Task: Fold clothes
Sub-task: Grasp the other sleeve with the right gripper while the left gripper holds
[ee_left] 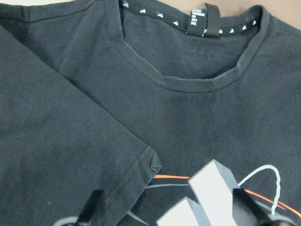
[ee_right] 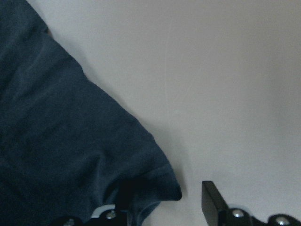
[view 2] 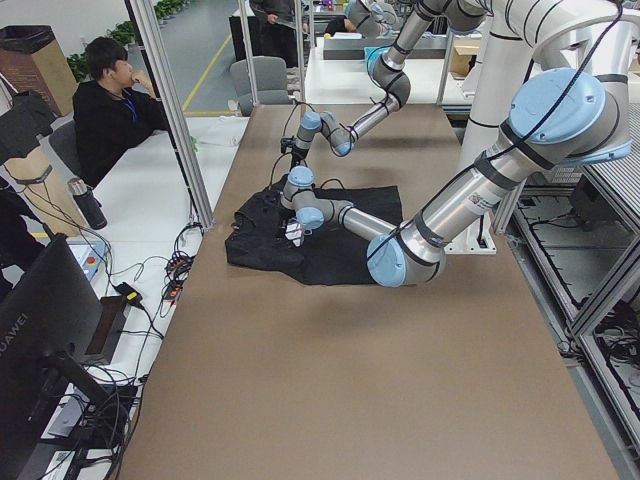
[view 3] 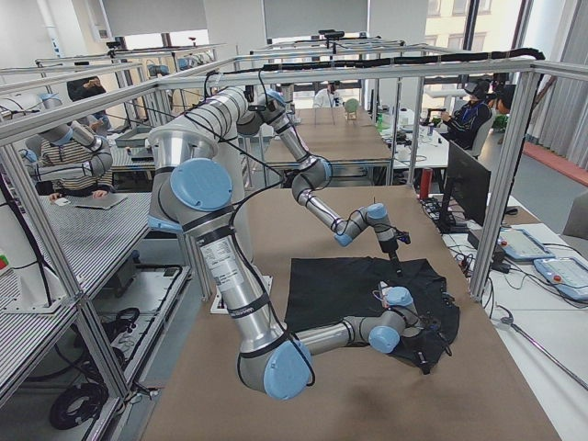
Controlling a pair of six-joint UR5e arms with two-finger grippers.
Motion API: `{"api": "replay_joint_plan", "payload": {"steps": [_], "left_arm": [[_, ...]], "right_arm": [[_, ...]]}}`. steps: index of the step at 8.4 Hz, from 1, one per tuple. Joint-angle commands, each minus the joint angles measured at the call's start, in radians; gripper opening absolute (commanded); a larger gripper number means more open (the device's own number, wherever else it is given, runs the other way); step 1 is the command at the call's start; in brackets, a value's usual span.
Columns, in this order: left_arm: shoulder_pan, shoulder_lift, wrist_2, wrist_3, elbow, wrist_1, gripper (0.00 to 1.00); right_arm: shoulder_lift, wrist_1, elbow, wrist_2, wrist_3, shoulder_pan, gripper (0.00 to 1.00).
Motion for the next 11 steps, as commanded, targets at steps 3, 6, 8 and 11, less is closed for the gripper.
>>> {"api": "replay_joint_plan", "payload": {"steps": [3, 6, 8, 11], "left_arm": [[0.006, 0.000, 0.002, -0.002, 0.000, -0.002, 0.95], [0.007, 0.000, 0.005, -0.002, 0.000, -0.002, 0.95], [0.009, 0.000, 0.005, -0.002, 0.000, -0.002, 0.95], [0.009, 0.000, 0.005, -0.007, -0.002, -0.003, 0.95]], "right_arm": [[-0.004, -0.002, 0.012, 0.037, -0.025, 0.013, 0.57], [-0.011, -0.005, 0.004, 0.035, -0.104, 0.013, 0.55], [-0.011, -0.006, 0.001, 0.037, -0.107, 0.013, 0.40], [-0.009, -0.006, 0.001, 0.037, -0.130, 0.013, 0.15]]}}
